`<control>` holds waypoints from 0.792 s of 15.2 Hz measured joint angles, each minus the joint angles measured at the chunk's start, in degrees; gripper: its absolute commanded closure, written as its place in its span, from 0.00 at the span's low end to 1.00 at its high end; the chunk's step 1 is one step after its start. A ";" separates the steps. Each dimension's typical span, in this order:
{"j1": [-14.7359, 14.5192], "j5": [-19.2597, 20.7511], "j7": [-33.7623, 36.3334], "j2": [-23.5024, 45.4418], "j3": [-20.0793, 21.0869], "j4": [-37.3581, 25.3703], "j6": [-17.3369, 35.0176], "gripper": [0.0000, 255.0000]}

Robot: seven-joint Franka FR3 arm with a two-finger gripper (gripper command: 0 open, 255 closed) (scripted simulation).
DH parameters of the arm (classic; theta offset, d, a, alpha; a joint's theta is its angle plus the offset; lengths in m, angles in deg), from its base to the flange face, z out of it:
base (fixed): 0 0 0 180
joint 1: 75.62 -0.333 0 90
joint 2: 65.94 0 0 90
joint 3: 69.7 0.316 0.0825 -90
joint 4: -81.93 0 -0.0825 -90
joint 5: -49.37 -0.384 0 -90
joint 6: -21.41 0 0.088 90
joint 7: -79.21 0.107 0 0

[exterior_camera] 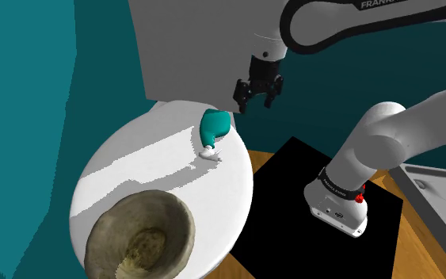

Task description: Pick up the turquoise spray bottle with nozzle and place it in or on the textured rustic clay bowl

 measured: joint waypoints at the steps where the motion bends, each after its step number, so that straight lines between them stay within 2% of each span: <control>1: 0.06 -0.74 2.30 1.43 1.47 0.39 2.25 0.00; 7: 1.95 -2.14 17.48 12.18 10.53 -3.11 12.94 0.00; 12: 5.07 1.50 30.03 21.96 17.01 -7.38 20.28 0.00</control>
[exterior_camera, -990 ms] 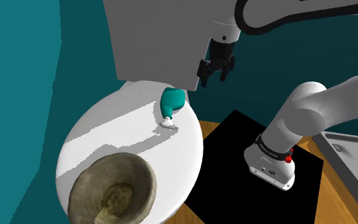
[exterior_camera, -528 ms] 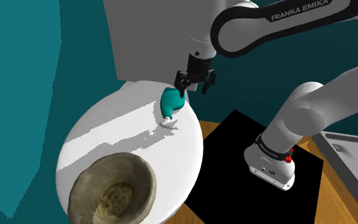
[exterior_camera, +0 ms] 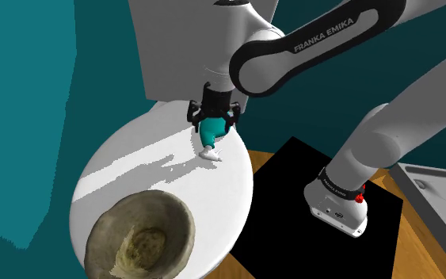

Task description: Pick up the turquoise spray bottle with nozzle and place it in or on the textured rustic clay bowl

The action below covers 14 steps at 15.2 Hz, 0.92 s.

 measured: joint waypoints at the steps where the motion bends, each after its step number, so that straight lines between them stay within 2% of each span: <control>1: 0.17 0.34 0.81 0.70 0.39 0.00 0.76 0.00; 7: 1.20 2.80 3.27 4.97 1.84 1.42 6.12 0.00; 13: 1.35 3.22 3.56 5.57 1.99 1.63 6.89 0.00; 14: 1.36 3.22 3.56 5.58 1.99 1.63 6.90 1.00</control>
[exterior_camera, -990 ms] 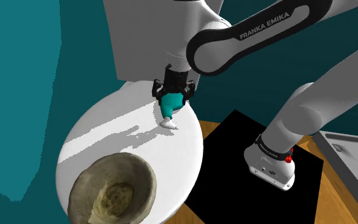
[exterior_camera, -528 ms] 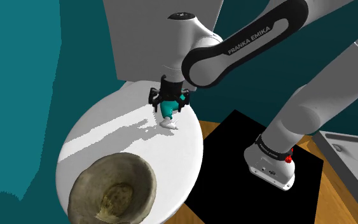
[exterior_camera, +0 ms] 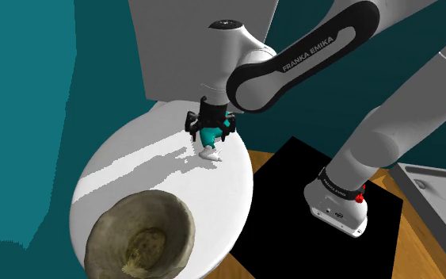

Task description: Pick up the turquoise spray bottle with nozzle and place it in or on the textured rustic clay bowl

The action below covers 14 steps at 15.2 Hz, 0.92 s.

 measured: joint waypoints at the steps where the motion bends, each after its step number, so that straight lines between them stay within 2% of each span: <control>1: 0.00 0.00 0.00 0.00 0.00 0.00 0.00 1.00; 10: -0.01 0.00 0.01 0.00 0.01 -0.01 0.01 1.00; 14: -0.39 -1.23 -1.04 -1.93 -0.58 -0.93 -2.60 1.00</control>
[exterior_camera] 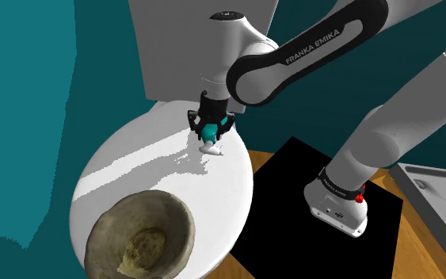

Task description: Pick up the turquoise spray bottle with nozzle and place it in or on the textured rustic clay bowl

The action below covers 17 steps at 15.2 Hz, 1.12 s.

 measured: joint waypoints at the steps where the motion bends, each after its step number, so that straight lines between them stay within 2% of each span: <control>1: -0.19 -0.36 -0.11 -0.61 -0.08 -0.44 -0.97 1.00; 17: -1.31 -3.27 -3.31 -8.23 -3.37 -7.28 -14.78 1.00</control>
